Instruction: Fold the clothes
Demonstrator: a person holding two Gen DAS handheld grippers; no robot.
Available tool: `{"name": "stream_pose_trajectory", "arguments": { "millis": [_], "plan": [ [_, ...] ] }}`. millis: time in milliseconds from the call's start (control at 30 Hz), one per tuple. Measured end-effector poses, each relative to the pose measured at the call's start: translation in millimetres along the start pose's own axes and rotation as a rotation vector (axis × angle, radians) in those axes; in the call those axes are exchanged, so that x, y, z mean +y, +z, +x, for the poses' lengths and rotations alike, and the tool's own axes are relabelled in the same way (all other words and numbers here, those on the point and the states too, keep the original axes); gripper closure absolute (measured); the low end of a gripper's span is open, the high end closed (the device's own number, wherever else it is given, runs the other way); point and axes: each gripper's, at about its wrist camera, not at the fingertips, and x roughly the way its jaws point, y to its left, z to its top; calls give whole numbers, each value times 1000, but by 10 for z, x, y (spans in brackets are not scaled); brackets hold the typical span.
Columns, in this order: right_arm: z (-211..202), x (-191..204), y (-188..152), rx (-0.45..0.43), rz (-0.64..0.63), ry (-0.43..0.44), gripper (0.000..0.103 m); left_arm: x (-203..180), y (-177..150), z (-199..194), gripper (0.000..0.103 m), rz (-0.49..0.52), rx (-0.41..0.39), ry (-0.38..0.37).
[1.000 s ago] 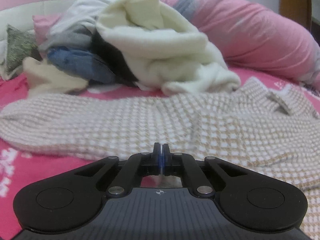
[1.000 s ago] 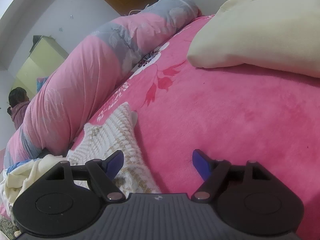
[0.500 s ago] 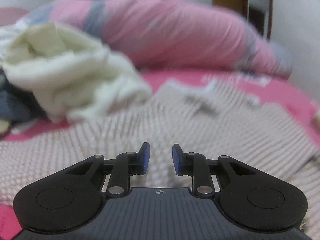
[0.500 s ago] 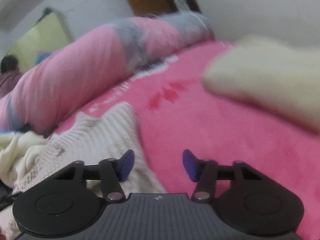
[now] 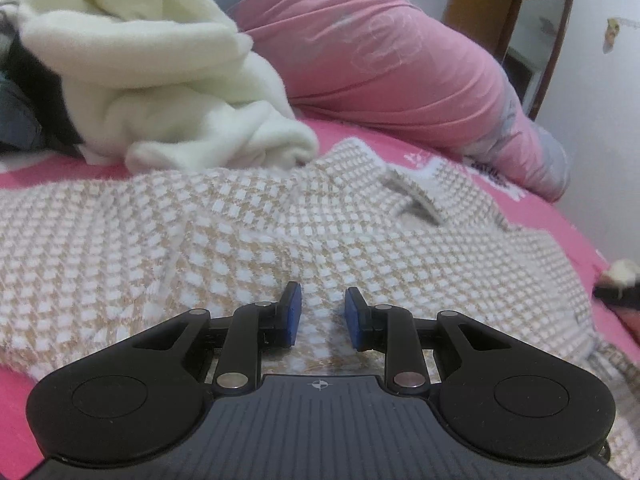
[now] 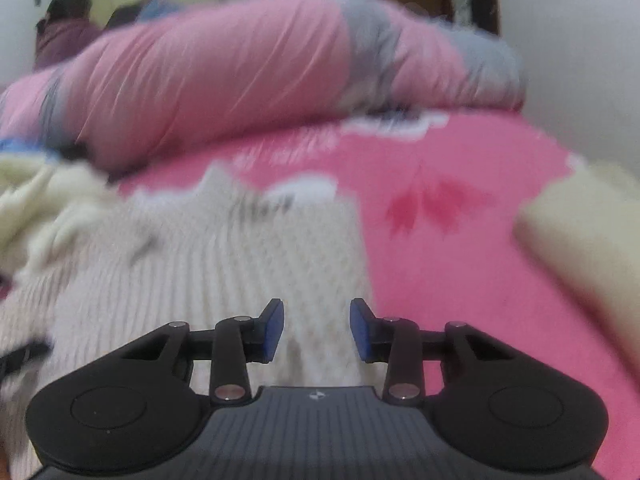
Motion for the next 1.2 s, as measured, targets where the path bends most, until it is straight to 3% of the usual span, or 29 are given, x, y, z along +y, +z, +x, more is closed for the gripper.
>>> {"name": "stream_pose_trajectory", "arguments": {
  "millis": [67, 133, 167, 267, 367, 467, 567, 667, 733, 867, 967, 1000, 1067, 1200],
  "plan": [
    [155, 3, 75, -22, -1, -22, 64, 21, -6, -18, 78, -9, -4, -7],
    [578, -33, -135, 102, -20, -58, 59, 53, -8, -22, 78, -25, -5, -19],
    [658, -66, -258, 88, -22, -50, 58, 69, -9, -24, 78, -33, -6, -25],
    [525, -126, -16, 111, 27, -44, 61, 114, -16, -31, 78, -55, -9, -40],
    [486, -70, 251, 32, 6, -55, 61, 116, -17, -34, 78, -57, -11, -41],
    [754, 35, 435, -3, -59, -72, 61, 124, -25, -36, 78, -60, -14, -44],
    [1291, 12, 288, 75, -149, -139, 59, 140, -30, -41, 78, -68, -17, -53],
    [1218, -51, 365, 50, -92, -142, 57, 162, -25, -46, 78, -78, -18, -60],
    [1128, -67, 475, 48, -47, -145, 66, 169, -24, -47, 78, -83, -17, -62],
    [1036, 112, 638, -18, -79, -88, 68, 168, -27, -44, 78, -86, -17, -64],
    [1545, 170, 502, 85, -110, -120, 71, 172, -29, -40, 78, -90, -18, -67],
    [1587, 190, 455, 65, -126, -122, 70, 175, -31, -40, 78, -92, -18, -69],
    [1518, 246, 534, 56, -130, -141, 70, 190, -34, -46, 78, -101, -21, -73],
    [899, 100, 629, -56, -5, -95, 72, 198, -35, -46, 78, -107, -20, -77]
  ]
}}
